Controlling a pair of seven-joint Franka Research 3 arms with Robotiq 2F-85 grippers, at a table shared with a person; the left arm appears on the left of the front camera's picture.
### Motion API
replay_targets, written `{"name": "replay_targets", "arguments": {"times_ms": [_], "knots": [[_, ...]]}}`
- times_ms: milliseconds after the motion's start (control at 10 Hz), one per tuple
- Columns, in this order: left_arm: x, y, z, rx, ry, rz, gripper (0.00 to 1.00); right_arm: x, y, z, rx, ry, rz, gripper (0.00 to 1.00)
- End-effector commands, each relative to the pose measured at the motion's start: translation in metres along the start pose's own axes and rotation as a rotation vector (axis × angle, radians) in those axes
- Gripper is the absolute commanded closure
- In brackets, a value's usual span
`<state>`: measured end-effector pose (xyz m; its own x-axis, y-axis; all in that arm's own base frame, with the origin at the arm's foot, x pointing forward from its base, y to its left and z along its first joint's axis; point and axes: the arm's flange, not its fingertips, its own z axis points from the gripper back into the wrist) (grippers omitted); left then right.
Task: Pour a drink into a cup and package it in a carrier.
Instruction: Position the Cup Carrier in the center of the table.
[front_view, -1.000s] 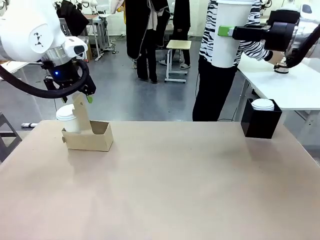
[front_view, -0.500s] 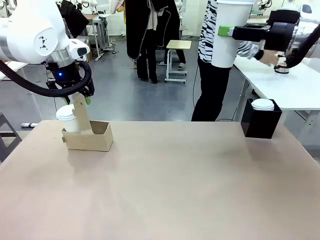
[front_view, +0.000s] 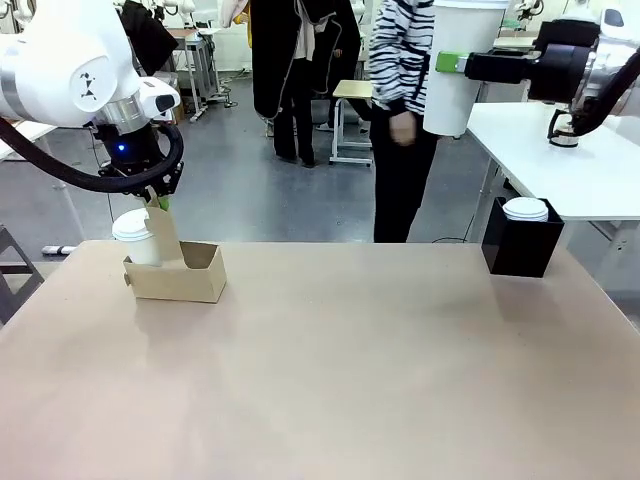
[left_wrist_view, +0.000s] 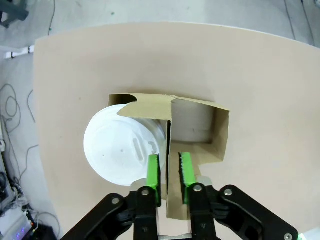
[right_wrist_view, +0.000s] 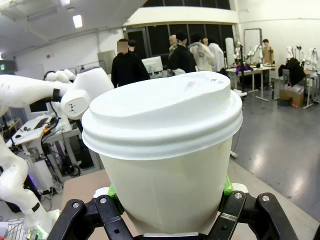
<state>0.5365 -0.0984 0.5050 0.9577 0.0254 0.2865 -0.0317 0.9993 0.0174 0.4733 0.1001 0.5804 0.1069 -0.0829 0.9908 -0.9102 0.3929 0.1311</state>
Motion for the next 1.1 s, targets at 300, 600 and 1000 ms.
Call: {"name": "replay_targets", "arguments": {"times_ms": [300, 600, 1000], "knots": [[0.012, -0.002, -0.004, 0.022, 0.002, 0.031, 1.0, 0.003, -0.001, -0.003, 0.003, -0.021, 0.02, 0.2], [0.005, 0.0, -0.004, 0.012, -0.001, 0.011, 1.0, 0.003, -0.001, -0.003, 0.003, -0.021, 0.02, 0.2], [-0.003, -0.008, 0.02, -0.001, 0.001, 0.022, 0.98, 0.003, -0.001, -0.003, 0.003, -0.021, 0.02, 0.2]]}}
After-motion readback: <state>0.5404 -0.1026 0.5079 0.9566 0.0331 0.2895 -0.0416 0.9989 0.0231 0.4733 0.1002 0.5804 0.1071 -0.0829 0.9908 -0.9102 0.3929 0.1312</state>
